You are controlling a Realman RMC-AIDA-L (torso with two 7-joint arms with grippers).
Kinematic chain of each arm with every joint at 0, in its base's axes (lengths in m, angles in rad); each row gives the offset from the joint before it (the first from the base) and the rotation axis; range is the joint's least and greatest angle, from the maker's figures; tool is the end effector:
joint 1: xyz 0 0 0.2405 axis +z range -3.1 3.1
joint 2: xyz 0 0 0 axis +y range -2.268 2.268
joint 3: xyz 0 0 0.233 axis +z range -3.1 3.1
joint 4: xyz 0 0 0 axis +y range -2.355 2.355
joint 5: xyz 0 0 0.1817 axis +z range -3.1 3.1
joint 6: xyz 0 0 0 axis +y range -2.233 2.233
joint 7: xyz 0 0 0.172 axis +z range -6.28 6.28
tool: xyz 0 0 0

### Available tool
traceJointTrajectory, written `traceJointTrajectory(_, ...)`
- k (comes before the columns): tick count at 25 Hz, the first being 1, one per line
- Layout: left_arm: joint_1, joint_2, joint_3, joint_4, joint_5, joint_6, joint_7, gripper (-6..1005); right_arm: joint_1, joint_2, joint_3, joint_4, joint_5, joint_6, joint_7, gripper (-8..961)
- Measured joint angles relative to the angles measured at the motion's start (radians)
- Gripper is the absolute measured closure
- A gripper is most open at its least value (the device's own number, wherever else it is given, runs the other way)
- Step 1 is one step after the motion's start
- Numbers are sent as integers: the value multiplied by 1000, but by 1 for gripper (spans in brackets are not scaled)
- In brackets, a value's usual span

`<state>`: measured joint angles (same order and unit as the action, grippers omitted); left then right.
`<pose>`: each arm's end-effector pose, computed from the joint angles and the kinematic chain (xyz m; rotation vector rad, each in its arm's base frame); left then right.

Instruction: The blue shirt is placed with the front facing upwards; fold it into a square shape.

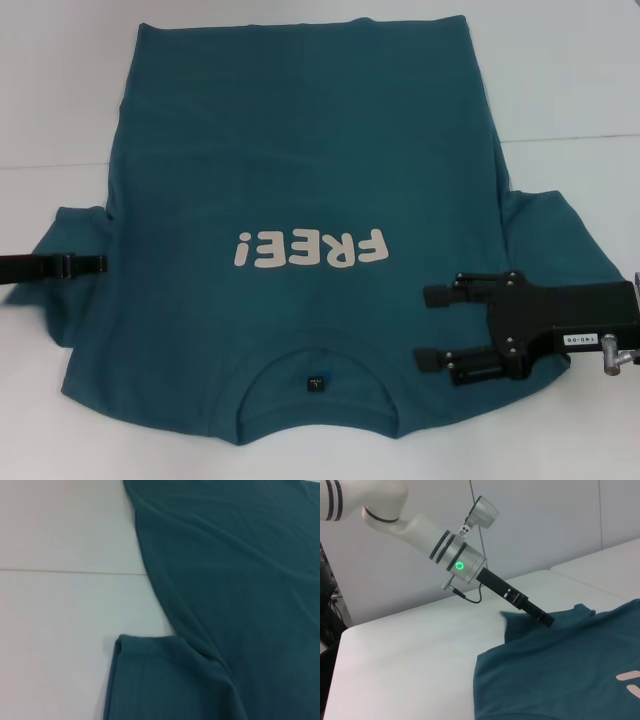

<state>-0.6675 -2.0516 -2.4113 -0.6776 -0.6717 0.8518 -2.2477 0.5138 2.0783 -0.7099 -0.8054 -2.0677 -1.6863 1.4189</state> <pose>-0.2947 0.3988 0.0195 -1.9839 -1.3017 -0.1446 0.2100 0.2945 -0.0014 -2.8497 0.5042 0.6173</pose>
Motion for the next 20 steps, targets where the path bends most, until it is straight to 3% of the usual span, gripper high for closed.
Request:
traceJointTrajectory(10, 32, -29, -6, -79, -1, 2, 24, 212, -2, 4, -2, -21, 0, -4, 18, 47)
traceJointTrajectory(20, 87, -11, -8, -82, 4, -34, 1, 212, -5, 5, -2, -24, 0, -9, 21, 47)
